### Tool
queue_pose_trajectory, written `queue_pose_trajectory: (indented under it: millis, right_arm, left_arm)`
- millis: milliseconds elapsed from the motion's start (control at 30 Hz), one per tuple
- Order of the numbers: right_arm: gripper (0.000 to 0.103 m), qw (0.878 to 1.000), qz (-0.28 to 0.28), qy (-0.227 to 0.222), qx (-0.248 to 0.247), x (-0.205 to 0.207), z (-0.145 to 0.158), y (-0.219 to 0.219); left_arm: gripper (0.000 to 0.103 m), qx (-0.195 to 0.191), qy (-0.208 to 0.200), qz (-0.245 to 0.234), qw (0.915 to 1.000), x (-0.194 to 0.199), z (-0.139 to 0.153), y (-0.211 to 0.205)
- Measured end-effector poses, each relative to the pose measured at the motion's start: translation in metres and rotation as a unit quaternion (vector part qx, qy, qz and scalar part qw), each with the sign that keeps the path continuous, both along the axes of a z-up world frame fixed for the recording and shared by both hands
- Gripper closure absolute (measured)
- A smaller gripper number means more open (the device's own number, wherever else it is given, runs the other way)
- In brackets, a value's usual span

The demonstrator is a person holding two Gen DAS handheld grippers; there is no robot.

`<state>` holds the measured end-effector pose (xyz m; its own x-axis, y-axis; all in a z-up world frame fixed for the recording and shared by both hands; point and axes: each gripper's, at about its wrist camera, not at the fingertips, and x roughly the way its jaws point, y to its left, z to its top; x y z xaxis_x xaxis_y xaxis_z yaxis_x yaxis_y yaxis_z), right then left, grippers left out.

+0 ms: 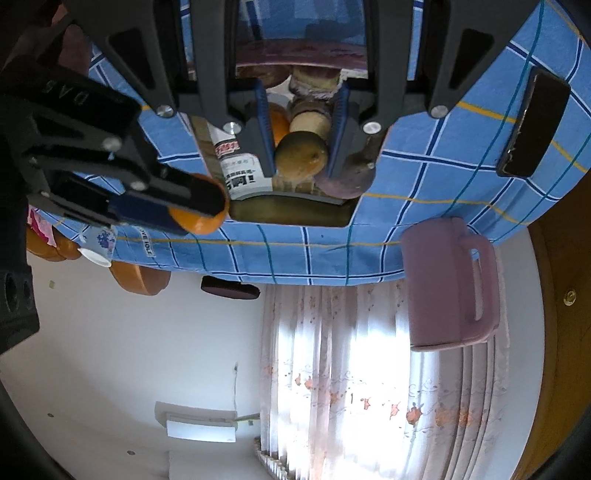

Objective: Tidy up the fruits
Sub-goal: 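Carry the kiwi and orange into the pink tin and open both tools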

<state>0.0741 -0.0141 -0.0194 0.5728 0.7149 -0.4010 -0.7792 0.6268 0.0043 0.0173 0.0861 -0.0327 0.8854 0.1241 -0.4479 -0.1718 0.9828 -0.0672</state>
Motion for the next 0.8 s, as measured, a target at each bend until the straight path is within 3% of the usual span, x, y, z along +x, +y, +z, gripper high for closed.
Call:
queue_pose_trajectory:
  millis: [267, 567, 800]
  right_arm:
    - [0.065, 1.0, 0.001, 0.019, -0.016, 0.006, -0.012, 0.009]
    - [0.064, 0.997, 0.012, 0.051, -0.06, 0.011, -0.031, 0.019]
    - [0.063, 0.995, 0.022, 0.077, -0.067, 0.016, -0.035, 0.021]
  left_arm:
    - [0.074, -0.011, 0.012, 0.0, 0.9999, -0.002, -0.006, 0.009]
    - [0.074, -0.025, 0.058, -0.006, 0.998, 0.011, -0.025, 0.016]
    - [0.071, -0.027, 0.063, 0.001, 0.9976, 0.009, -0.027, 0.017]
